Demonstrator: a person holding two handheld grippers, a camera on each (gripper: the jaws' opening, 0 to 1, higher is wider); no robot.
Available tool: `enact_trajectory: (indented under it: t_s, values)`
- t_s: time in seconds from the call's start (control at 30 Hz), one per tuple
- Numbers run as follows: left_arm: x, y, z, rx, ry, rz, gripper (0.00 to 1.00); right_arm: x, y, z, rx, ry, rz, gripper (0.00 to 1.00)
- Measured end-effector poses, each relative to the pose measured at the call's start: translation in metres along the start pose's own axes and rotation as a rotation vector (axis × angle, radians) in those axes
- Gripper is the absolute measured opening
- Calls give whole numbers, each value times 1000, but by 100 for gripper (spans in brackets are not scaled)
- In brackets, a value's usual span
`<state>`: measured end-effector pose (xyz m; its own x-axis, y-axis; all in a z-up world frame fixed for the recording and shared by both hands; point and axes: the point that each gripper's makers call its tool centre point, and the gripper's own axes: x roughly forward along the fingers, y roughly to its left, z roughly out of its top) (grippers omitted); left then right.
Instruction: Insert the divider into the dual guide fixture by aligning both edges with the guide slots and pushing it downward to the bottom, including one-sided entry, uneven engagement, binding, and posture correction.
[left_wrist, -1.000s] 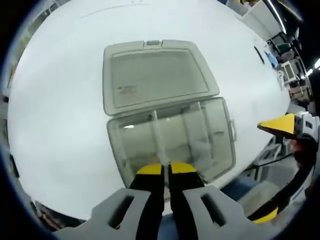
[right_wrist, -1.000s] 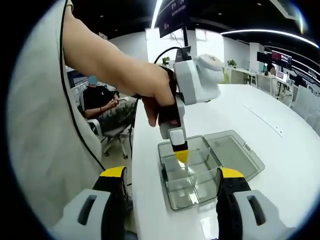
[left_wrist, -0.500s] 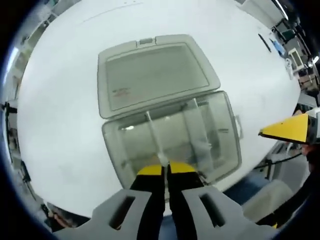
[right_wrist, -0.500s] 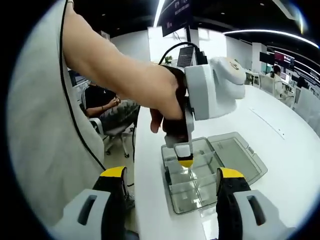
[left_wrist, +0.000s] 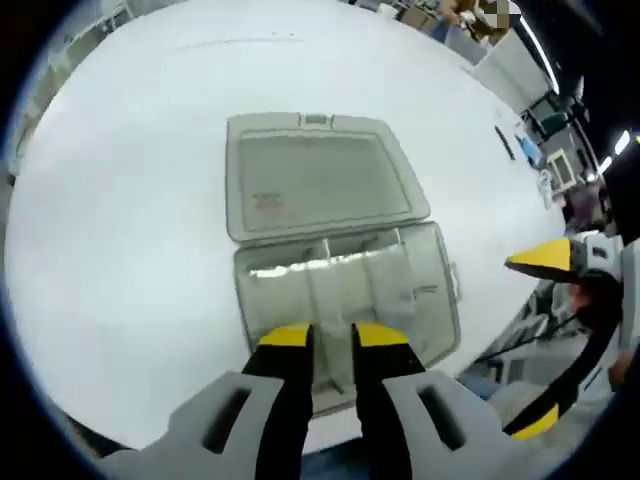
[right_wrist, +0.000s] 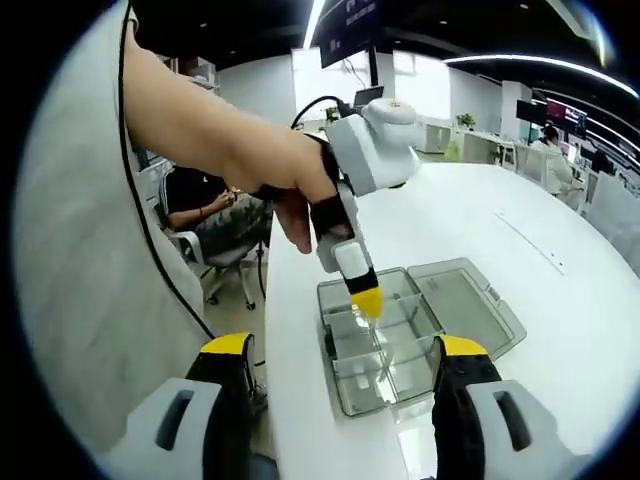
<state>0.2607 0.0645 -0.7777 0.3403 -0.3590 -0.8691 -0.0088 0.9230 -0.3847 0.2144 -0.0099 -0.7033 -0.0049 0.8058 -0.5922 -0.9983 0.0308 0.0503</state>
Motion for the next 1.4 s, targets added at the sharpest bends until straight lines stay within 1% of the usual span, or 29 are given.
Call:
enact_trajectory:
  t_s: [0.1, 0.33, 0.37, 0.47, 0.57, 0.63, 0.7, 0.8, 0.87, 0.9, 0.93, 1.0, 1.07, 1.13, 1.2, 1.23, 1.3, 1.37, 1.4]
  values:
    - [-3, -2, -5, -8, -6, -34, 11, 1, 1, -1, 2, 14, 0, 70]
    - [-6, -2, -12, -40, -49, -105, 10, 3, 2, 4, 22, 24, -10, 70]
    - [-9, -5, -12, -44, -63, -128, 10, 4, 3, 5, 27, 22, -12, 70]
    - [-14, -5, -11, -56, -96, -165, 11, 5, 3, 7, 41, 22, -20, 70]
    - [-20, 1, -7, -125, -144, -206, 11, 4, 4, 10, 51, 22, -29, 70]
    - [-24, 7, -7, -140, -159, -212, 9, 3, 3, 10, 56, 24, -37, 70]
    - [-27, 9, -8, -151, -169, -226, 9, 2, 3, 10, 64, 24, -44, 70]
    - [-32, 6, -8, -175, -199, -271, 9, 0, 2, 10, 71, 26, -57, 70]
    - [-36, 0, -11, -183, -227, -313, 11, -1, 1, 10, 83, 23, -67, 70]
    - [-37, -3, -9, -183, -243, -340, 14, -1, 0, 10, 87, 22, -71, 70]
    - [-39, -5, -12, -177, -244, -364, 16, -2, 0, 10, 91, 24, -74, 70]
    - [-39, -8, -19, -169, -233, -383, 20, -3, -1, 8, 87, 32, -80, 70]
    - [-40, -10, -20, -155, -247, -397, 23, -4, -3, 7, 98, 32, -87, 71]
    - [-44, -18, -23, -135, -265, -444, 25, -6, -5, 6, 100, 37, -96, 71]
    - [-46, -22, -25, -129, -270, -471, 29, -7, -7, 6, 109, 32, -101, 71]
    - [-46, -21, -25, -122, -273, -469, 30, -8, -8, 6, 111, 32, -102, 71]
    - [-50, -26, -26, -95, -286, -491, 33, -9, -10, 5, 112, 35, -108, 71]
    - [-51, -29, -27, -85, -282, -503, 35, -10, -13, 4, 124, 30, -113, 71]
    - [-54, -32, -26, -67, -298, -518, 36, -11, -14, 4, 127, 28, -115, 71]
